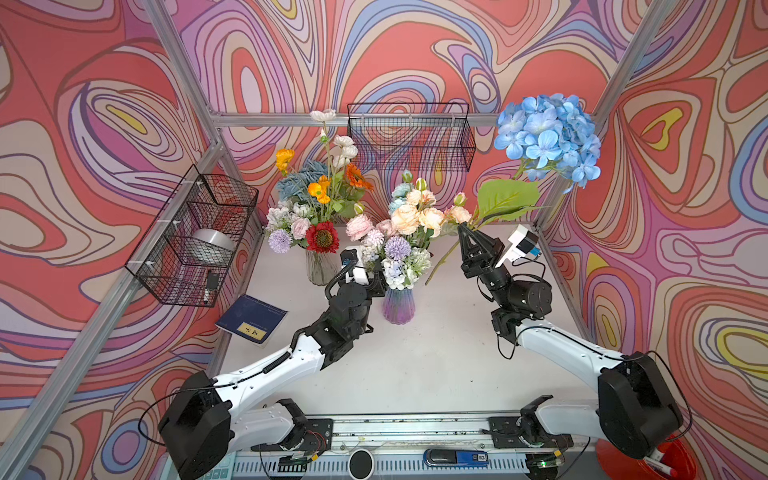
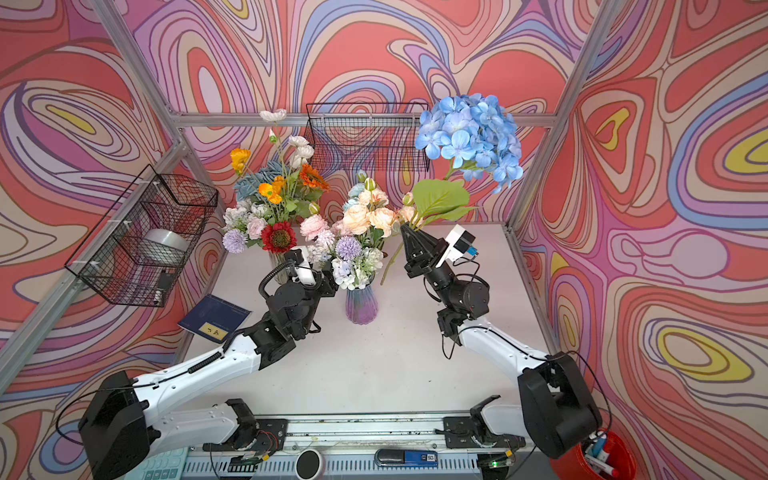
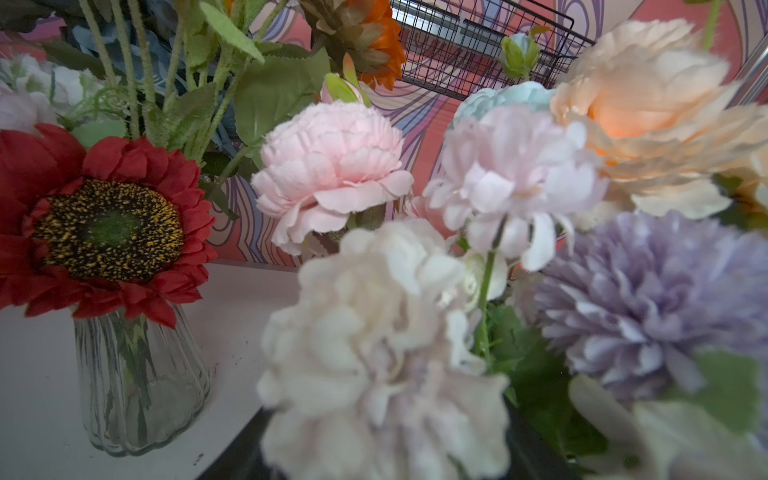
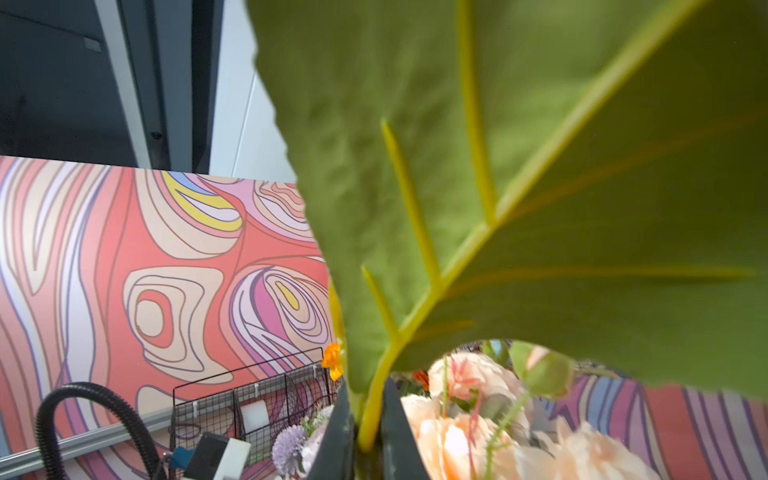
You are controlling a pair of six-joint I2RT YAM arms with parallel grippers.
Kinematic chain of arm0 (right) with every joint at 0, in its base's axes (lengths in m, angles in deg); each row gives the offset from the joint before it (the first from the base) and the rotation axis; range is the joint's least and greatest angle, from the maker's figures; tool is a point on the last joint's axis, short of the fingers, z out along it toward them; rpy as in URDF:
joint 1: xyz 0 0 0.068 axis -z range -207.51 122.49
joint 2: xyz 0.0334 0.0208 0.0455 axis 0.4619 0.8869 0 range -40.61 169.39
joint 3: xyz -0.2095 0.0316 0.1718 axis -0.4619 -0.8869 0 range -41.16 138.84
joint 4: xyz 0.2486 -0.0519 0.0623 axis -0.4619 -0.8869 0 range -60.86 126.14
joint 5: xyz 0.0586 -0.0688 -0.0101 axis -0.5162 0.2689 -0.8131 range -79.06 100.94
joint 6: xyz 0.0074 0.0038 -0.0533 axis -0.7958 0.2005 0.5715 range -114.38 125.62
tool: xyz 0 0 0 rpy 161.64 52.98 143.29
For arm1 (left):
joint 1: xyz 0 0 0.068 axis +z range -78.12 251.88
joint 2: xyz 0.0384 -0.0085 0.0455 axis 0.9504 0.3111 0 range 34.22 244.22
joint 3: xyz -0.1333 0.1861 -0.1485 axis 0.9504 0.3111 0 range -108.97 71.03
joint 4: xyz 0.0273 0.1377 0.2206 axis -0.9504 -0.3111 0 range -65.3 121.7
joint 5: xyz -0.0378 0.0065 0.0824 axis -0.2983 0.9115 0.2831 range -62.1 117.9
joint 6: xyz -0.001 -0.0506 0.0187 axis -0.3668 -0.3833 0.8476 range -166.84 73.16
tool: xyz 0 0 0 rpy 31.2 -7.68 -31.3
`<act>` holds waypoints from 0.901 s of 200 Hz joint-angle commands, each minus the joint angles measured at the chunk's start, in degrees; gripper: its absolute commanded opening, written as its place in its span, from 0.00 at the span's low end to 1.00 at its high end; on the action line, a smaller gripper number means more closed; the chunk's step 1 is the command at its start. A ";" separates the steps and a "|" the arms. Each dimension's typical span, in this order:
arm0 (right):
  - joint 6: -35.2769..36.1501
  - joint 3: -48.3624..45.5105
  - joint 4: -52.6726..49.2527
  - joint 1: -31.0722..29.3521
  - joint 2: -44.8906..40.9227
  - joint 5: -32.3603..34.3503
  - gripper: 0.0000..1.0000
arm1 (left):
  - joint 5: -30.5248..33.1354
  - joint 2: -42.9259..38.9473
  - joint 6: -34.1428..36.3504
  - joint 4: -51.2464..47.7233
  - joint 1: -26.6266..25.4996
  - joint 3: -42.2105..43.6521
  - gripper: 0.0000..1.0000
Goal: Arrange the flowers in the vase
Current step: 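Lift the blue hydrangea upright with the right gripper, then carry the hydrangea to the blue-purple vase and insert its stem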
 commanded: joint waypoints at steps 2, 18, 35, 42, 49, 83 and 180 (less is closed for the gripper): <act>1.34 2.34 5.99 -1.47 0.06 -0.39 0.00 | 1.62 -1.42 -0.60 0.03 0.76 -1.10 0.65; 1.23 3.13 6.00 -2.24 1.42 -0.35 0.00 | 1.74 -1.60 -0.78 -0.31 0.95 -1.00 0.65; 1.34 4.15 5.99 -3.02 2.86 -0.68 0.00 | 1.73 -1.78 -1.17 -0.53 1.12 -0.90 0.65; 1.60 4.45 5.99 -3.19 3.50 -0.83 0.00 | 1.73 -1.89 -1.29 -0.65 1.20 -0.92 0.65; 2.05 4.56 6.05 -3.41 3.97 -1.00 0.00 | 1.77 -1.93 -1.39 -0.64 1.16 -0.87 0.65; 3.87 3.66 6.00 -3.64 5.85 -0.66 0.00 | 1.72 -1.91 -1.84 -0.66 1.31 -0.91 0.65; 2.77 -1.90 6.03 -3.75 9.26 -0.96 0.00 | 1.77 -1.76 -2.01 -0.40 1.63 -0.92 0.65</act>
